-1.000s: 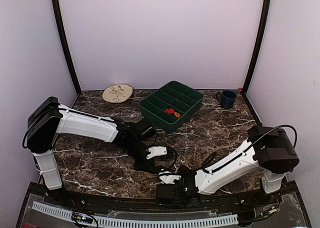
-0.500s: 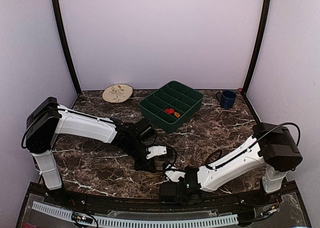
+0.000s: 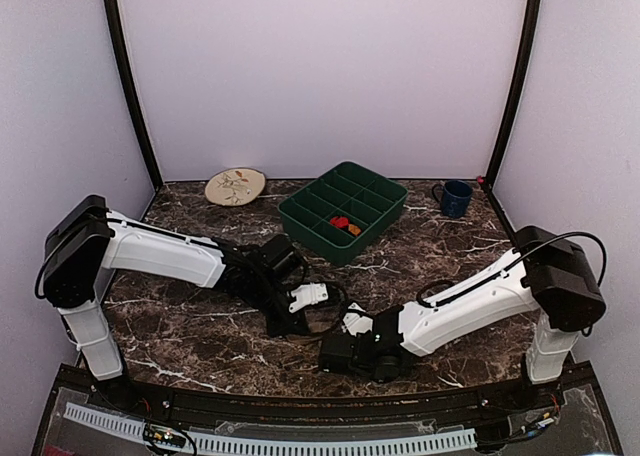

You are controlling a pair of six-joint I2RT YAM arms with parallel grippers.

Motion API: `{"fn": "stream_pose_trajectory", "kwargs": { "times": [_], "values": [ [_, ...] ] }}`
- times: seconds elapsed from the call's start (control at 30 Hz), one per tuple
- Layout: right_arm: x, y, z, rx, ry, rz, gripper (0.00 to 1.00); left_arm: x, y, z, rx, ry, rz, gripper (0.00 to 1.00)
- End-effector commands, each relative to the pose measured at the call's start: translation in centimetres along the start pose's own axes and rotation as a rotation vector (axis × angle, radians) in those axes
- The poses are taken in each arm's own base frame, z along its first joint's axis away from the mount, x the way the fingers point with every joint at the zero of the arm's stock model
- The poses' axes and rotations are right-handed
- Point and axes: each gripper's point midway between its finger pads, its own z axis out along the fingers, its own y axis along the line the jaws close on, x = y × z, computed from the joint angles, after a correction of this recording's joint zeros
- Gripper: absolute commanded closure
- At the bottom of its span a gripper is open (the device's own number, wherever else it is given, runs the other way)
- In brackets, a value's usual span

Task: Roll the socks
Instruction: Move the storage box to the center of the board.

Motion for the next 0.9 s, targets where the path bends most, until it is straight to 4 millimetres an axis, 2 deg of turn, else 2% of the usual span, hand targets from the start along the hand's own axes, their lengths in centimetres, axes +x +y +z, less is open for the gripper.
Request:
{"fn": "stream_pose_trajectory", "kwargs": {
  "times": [0.0, 0.47, 0.6, 0.87],
  "values": [
    [0.6, -1.0, 0.5, -0.035, 0.055, 0.134, 0.53, 5.1, 1.1, 0.1, -0.077, 0.184, -0.04, 1.0],
    [0.0, -4.2, 1.0, -0.067, 0.07, 0.336, 0.53, 3.3, 5.5, -3.2, -0.234, 0.143, -0.095, 1.0],
    [-0.2, -5.3, 1.6, -0.079, 0.086, 0.402, 0.53, 2.4, 7.9, -4.9, -0.302, 0.118, -0.136, 1.0],
    [-2.9, -8.0, 2.3, -0.106, 0.056, 0.505, 0.53, -0.9, 14.0, -9.6, -0.448, 0.057, -0.215, 1.0]
  ]
}}
